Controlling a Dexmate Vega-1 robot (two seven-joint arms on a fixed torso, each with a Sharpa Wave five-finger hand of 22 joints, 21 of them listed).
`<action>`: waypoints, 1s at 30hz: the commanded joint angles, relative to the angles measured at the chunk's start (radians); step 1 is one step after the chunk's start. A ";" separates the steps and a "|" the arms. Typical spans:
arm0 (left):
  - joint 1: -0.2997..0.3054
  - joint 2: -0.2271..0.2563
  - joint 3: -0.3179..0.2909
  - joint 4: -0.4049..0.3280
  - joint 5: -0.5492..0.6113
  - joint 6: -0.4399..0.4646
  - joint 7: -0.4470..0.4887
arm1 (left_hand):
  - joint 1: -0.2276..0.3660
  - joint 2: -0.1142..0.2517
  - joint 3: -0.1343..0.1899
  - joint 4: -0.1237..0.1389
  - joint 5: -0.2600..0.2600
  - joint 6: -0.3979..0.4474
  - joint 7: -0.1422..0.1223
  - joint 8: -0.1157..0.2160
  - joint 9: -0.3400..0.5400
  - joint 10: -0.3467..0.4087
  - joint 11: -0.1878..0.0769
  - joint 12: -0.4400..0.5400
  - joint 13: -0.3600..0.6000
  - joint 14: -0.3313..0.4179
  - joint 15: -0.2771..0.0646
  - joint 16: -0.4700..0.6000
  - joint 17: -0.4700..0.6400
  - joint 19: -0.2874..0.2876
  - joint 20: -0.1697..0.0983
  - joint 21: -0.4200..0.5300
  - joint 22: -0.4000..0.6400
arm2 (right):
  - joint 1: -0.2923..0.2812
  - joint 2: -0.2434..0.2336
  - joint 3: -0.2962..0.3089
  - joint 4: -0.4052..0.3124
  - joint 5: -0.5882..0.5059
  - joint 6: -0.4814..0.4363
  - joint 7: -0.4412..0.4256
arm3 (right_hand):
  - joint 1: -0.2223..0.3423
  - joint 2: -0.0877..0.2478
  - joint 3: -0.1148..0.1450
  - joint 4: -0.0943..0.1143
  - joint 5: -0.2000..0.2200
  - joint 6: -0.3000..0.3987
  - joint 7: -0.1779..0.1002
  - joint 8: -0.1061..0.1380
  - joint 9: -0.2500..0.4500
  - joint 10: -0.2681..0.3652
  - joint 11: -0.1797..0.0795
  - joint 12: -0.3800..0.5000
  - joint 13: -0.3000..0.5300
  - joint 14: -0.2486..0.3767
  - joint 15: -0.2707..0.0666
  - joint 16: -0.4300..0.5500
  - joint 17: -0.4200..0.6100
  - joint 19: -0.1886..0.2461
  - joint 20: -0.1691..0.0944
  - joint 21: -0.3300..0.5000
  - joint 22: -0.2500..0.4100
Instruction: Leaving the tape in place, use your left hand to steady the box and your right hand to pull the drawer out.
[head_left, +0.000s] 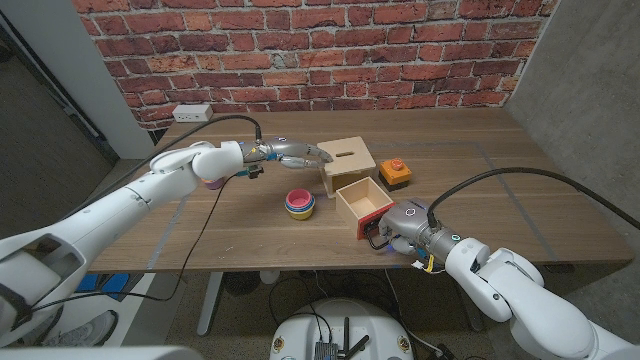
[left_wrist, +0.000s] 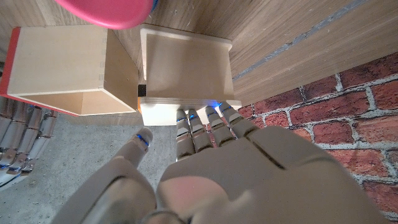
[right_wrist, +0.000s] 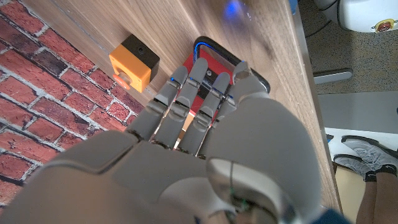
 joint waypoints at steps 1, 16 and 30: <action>0.008 0.006 -0.008 -0.006 0.001 -0.001 0.007 | -0.001 0.068 0.005 0.001 -0.002 0.010 -0.002 -0.002 0.006 0.007 0.002 0.008 0.003 0.010 -0.082 0.007 0.004 0.010 -0.160 0.001 0.002 | -0.008 0.019 -0.005 -0.015 -0.042 -0.002 0.066 | -0.006 -0.024 -0.011 0.008 0.006 -0.061 -0.003 -0.031 -0.002 -0.081 0.000 -0.004 -0.008 -0.071 -0.104 -0.007 -0.015 -0.018 -0.059 -0.009 0.002; -0.011 -0.011 -0.009 0.016 0.008 -0.028 0.030 | -0.001 0.069 0.008 0.001 -0.002 0.008 -0.004 -0.003 0.006 0.001 0.005 0.006 0.003 0.003 -0.081 0.004 0.004 0.010 -0.160 0.000 0.002 | -0.031 0.034 0.023 -0.030 -0.043 -0.004 0.094 | -0.081 -0.050 -0.042 0.032 0.013 -0.175 0.001 -0.093 -0.007 -0.253 -0.005 0.003 -0.026 -0.220 -0.088 0.004 -0.045 -0.071 -0.015 -0.034 -0.002; -0.025 -0.028 -0.013 0.031 -0.007 -0.036 0.047 | 0.000 0.068 0.011 -0.001 -0.002 0.006 -0.004 -0.004 0.006 -0.001 0.005 0.005 0.003 0.002 -0.083 0.005 0.004 0.012 -0.158 0.001 0.002 | -0.090 0.013 0.095 -0.036 0.021 0.000 0.000 | -0.142 -0.029 -0.056 0.062 0.012 -0.170 0.006 -0.094 -0.007 -0.252 -0.006 0.016 -0.028 -0.224 -0.085 0.022 -0.045 -0.069 -0.008 -0.033 -0.004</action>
